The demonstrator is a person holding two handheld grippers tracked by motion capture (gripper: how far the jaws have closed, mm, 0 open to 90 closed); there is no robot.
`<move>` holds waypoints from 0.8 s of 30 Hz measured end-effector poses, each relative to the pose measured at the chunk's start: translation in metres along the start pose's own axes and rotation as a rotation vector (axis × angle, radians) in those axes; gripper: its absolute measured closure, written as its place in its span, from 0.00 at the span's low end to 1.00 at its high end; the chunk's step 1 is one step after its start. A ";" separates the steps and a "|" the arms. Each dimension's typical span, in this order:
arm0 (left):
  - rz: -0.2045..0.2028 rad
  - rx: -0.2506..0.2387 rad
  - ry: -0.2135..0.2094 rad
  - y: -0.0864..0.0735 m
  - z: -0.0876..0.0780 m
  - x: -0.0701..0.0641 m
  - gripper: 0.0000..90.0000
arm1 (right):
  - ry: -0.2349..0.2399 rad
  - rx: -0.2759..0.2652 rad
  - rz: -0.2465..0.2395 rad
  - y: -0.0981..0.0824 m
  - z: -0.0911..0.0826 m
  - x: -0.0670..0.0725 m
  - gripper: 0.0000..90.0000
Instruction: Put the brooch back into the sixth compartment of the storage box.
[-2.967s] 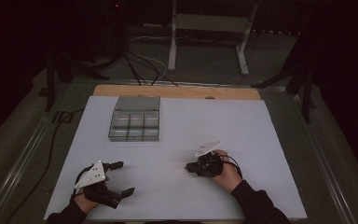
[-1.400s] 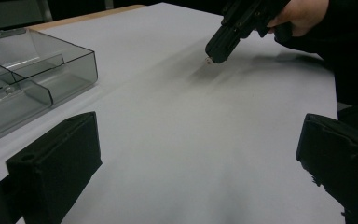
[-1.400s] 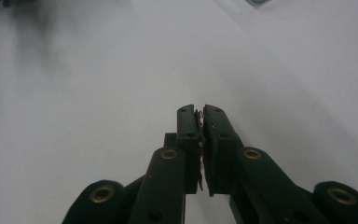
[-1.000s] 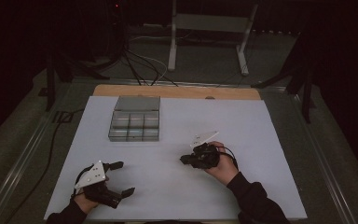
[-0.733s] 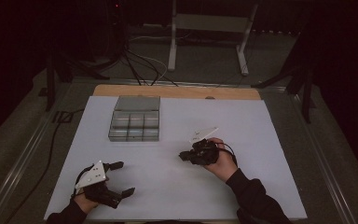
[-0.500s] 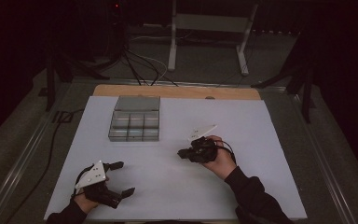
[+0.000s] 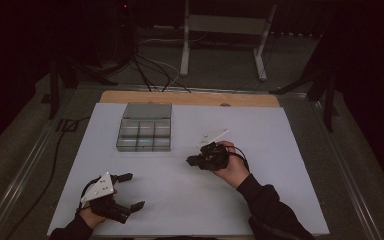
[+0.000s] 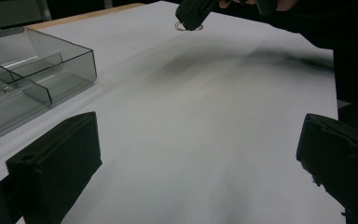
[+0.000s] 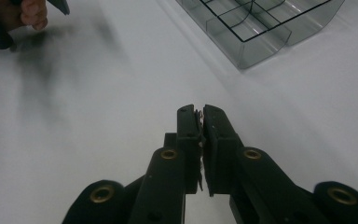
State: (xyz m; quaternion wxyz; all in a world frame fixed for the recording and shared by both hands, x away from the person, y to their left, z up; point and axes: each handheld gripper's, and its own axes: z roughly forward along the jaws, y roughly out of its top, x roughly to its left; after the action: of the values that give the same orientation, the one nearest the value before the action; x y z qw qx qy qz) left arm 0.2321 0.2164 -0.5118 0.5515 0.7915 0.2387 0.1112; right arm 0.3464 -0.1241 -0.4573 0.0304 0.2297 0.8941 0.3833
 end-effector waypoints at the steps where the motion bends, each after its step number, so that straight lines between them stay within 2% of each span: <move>1: -0.001 -0.002 -0.001 0.000 0.000 0.000 0.01 | 0.000 0.001 0.000 0.000 0.000 0.000 0.95; 24: -0.001 -0.005 -0.003 0.000 -0.001 0.000 0.01 | 0.004 -0.022 -0.005 0.028 0.012 -0.009 0.95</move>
State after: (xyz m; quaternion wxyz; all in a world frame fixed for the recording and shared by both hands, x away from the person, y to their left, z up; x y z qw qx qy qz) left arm 0.2316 0.2170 -0.5116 0.5539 0.7902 0.2379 0.1105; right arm 0.3680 -0.1034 -0.4477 0.0321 0.2261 0.8905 0.3935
